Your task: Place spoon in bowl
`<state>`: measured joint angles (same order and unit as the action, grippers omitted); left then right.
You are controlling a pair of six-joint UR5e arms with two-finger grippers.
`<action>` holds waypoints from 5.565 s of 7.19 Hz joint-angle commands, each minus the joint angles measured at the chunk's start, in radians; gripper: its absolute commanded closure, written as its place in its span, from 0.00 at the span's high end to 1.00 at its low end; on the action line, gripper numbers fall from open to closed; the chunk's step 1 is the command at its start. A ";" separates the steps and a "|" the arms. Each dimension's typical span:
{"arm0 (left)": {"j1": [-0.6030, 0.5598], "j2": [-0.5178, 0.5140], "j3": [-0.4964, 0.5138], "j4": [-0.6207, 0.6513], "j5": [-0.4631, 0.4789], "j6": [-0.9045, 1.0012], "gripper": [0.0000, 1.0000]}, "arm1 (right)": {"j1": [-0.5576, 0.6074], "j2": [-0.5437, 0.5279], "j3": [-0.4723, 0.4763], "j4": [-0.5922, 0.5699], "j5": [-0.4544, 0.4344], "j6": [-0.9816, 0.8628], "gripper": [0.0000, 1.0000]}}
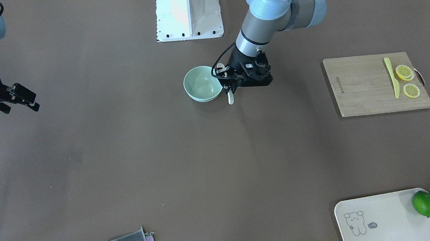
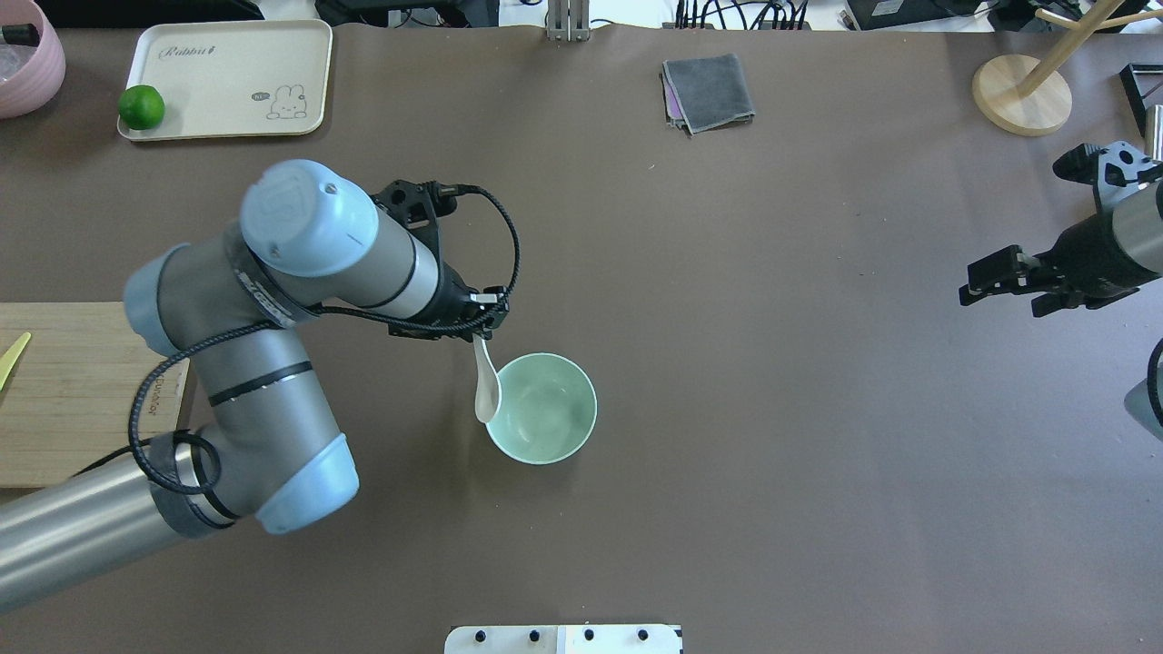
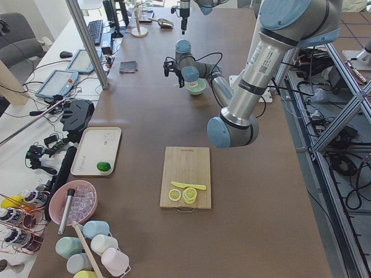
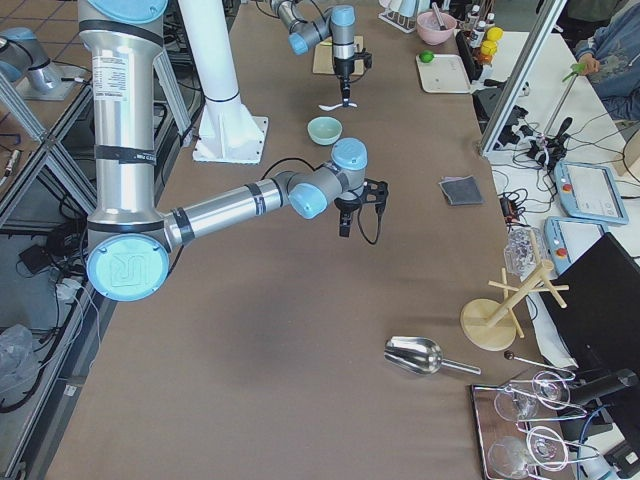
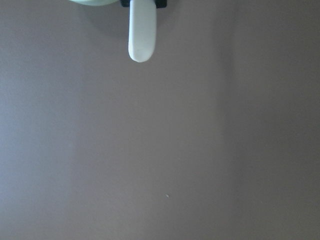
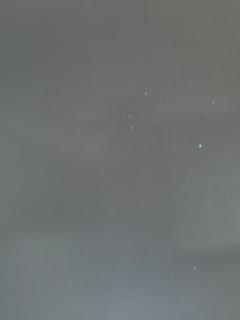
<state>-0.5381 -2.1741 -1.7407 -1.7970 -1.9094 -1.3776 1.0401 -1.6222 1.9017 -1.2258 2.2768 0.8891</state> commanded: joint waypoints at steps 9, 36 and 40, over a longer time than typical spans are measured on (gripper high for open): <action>-0.435 0.240 -0.259 0.363 -0.254 0.661 0.98 | 0.215 -0.154 -0.027 -0.008 0.009 -0.295 1.00; -0.994 0.744 -0.054 0.301 -0.479 1.563 0.98 | 0.425 -0.110 -0.069 -0.170 0.089 -0.636 1.00; -0.994 0.743 -0.054 0.300 -0.479 1.563 0.98 | 0.426 -0.116 -0.069 -0.169 0.085 -0.641 1.00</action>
<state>-1.5325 -1.4317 -1.7919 -1.4971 -2.3884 0.1856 1.4660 -1.7342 1.8320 -1.3956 2.3624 0.2514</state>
